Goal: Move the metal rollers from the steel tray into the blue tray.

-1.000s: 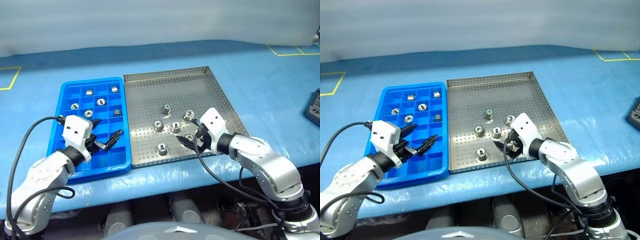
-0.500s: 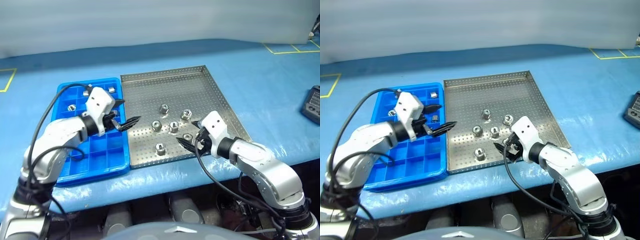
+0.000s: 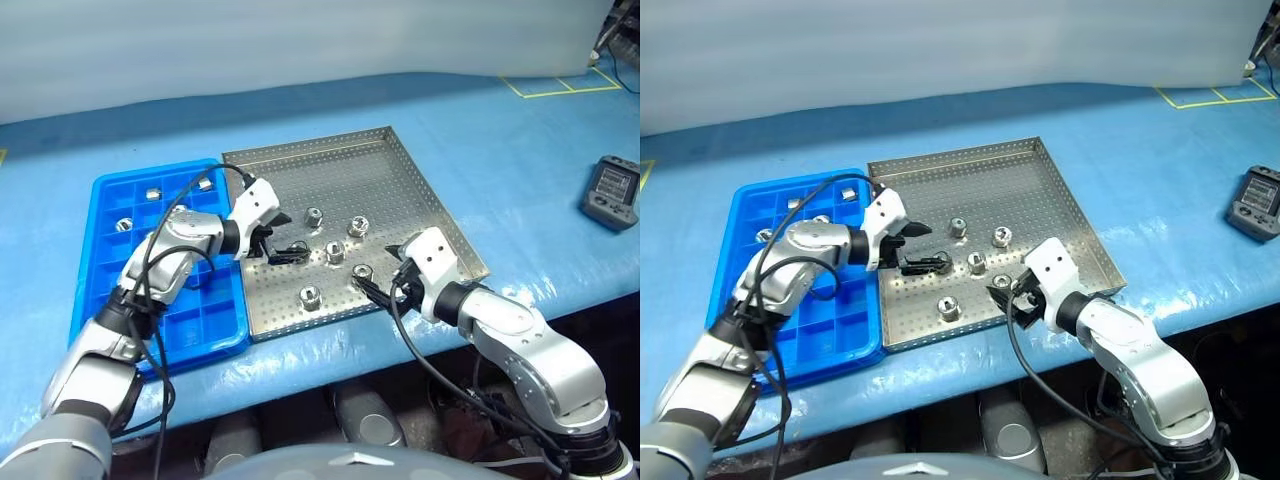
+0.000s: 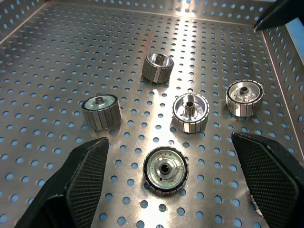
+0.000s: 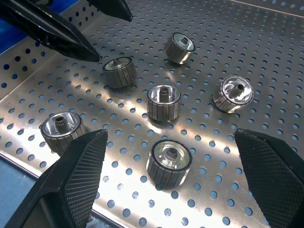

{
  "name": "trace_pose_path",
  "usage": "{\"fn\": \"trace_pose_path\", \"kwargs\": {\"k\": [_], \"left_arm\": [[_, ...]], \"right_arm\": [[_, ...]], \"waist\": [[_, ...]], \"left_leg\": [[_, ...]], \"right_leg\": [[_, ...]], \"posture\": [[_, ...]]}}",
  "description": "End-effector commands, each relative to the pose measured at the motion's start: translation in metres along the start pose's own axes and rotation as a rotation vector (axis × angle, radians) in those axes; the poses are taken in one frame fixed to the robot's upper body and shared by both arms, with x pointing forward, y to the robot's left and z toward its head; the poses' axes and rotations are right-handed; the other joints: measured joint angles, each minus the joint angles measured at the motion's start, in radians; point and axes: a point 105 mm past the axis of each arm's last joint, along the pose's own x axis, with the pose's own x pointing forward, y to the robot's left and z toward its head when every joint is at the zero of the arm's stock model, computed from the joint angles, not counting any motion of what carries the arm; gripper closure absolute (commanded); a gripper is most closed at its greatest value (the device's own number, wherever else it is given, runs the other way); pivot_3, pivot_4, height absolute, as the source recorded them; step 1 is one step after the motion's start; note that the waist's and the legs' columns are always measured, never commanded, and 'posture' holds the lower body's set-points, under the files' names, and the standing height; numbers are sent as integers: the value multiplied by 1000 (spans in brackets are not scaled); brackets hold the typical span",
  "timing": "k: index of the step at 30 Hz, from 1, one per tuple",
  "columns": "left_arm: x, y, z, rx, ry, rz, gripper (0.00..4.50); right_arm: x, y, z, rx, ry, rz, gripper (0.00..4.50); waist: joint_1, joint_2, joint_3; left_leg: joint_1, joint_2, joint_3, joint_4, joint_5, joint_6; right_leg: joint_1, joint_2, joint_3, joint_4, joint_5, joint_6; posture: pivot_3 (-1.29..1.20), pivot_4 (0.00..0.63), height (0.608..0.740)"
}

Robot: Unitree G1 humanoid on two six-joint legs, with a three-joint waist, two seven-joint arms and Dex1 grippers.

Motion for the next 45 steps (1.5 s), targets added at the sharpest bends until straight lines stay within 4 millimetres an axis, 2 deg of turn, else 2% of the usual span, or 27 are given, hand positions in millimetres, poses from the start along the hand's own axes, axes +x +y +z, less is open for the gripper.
{"fn": "trace_pose_path", "kwargs": {"k": [1,10,13,19,20,25,29,32,34,37,40,45], "left_arm": [[5,4,5,46,15,-8,13],[13,6,-18,56,123,-18,13],[14,5,-21,60,134,-22,555],[14,1,-18,44,101,-31,2617],[14,1,-18,42,97,-30,2845],[9,3,-13,33,47,11,2842],[-10,13,14,17,-124,142,2842],[-34,24,32,8,-267,319,2842],[-54,33,37,-21,-340,463,2842],[-87,40,31,-49,-390,683,2842],[-119,44,16,-107,-408,898,2842],[-150,40,-13,-225,-391,1111,2842]], "right_arm": [[-5,0,13,-29,-57,-16,21],[-4,0,14,-32,-62,-21,21],[-3,0,15,-34,-64,-18,0],[-1,0,16,-36,-63,-9,0],[-1,0,16,-37,-63,-8,0],[0,1,17,-41,-63,1,0],[2,1,18,-46,-63,10,0],[5,5,20,-52,-66,40,0],[8,10,22,-61,-70,71,0],[14,18,25,-76,-82,120,0],[21,28,28,-79,-94,176,0],[30,45,32,-85,-105,263,0]], "waist": [[-7,0,0],[-16,0,0],[-15,0,0],[-13,0,0],[-13,0,0],[-13,0,0],[-8,0,0],[1,0,0],[7,0,0],[15,0,0],[26,0,0],[69,0,0]], "left_leg": [[0,0,0,0,0,0],[0,0,0,0,0,0],[0,0,0,0,0,0],[0,0,0,0,0,0],[0,0,0,0,0,0],[0,0,0,0,0,0],[0,0,0,0,0,0],[0,0,0,0,0,0],[0,0,0,0,0,0],[1,0,0,0,0,0],[0,0,-1,1,0,0],[0,0,-1,2,0,0]], "right_leg": [[0,0,0,0,0,0],[0,0,0,0,0,0],[0,0,0,0,0,0],[0,0,0,0,0,1],[0,0,0,0,0,1],[0,0,0,1,0,1],[0,0,0,1,0,1],[0,0,0,1,0,1],[0,0,1,1,1,1],[1,0,1,1,1,1],[1,0,0,1,1,1],[1,0,0,1,1,2]], "posture": [[-275,150,740],[-273,150,740],[-269,150,740],[-260,150,740],[-255,150,740],[-245,150,740],[-227,150,740],[-200,150,740],[-190,150,740],[-159,150,740],[-127,150,740],[-68,150,740]]}}
